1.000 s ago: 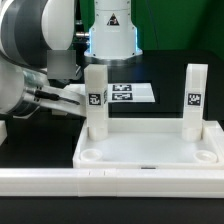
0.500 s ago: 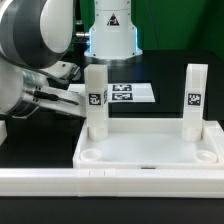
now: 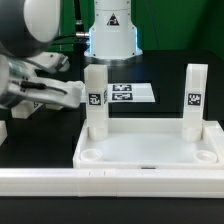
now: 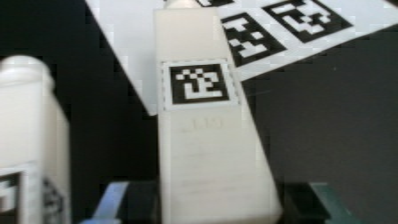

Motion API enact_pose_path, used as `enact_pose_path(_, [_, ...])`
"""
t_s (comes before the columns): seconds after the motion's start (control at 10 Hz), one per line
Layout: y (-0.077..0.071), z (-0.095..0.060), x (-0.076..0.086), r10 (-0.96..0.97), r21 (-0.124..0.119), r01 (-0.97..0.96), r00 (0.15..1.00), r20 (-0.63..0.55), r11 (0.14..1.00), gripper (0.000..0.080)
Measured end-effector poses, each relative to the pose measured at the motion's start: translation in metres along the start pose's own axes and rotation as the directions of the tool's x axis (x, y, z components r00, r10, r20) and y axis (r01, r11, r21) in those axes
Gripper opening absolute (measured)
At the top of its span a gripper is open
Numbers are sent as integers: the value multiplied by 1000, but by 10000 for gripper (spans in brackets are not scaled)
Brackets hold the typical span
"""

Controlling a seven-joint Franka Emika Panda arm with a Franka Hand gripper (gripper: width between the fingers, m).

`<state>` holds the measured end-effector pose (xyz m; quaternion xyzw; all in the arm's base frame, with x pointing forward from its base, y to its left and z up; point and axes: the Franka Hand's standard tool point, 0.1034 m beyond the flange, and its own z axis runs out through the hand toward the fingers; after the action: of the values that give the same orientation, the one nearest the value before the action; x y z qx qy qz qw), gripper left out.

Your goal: Assemble desk

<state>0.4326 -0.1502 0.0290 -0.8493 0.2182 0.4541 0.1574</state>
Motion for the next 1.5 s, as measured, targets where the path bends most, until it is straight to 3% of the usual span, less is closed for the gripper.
enact_pose_path(0.1, [2,-14,-8,-2,9,2,1000,-11,1000,292])
enact_pose_path(0.3, [-10,-40,-27,-31,-3,31,999,-40,1000,292])
enact_pose_path(0.4, [-21,-50,-35,-57,-29,55,997,-61,998,292])
enact_pose_path(0.7, [-24,-52,-31,-74,-38,70,992,-106,997,292])
enact_pose_path(0.9, [-31,-72,-22,-103,-58,92,968,-229,994,292])
enact_pose_path(1.2, [-55,-110,-35,-149,-82,127,909,-389,989,294])
enact_pose_path(1.3, [-63,-116,-35,-161,-94,133,894,-418,987,294])
enact_pose_path(1.5, [-64,-123,-26,-170,-108,132,806,-566,985,294])
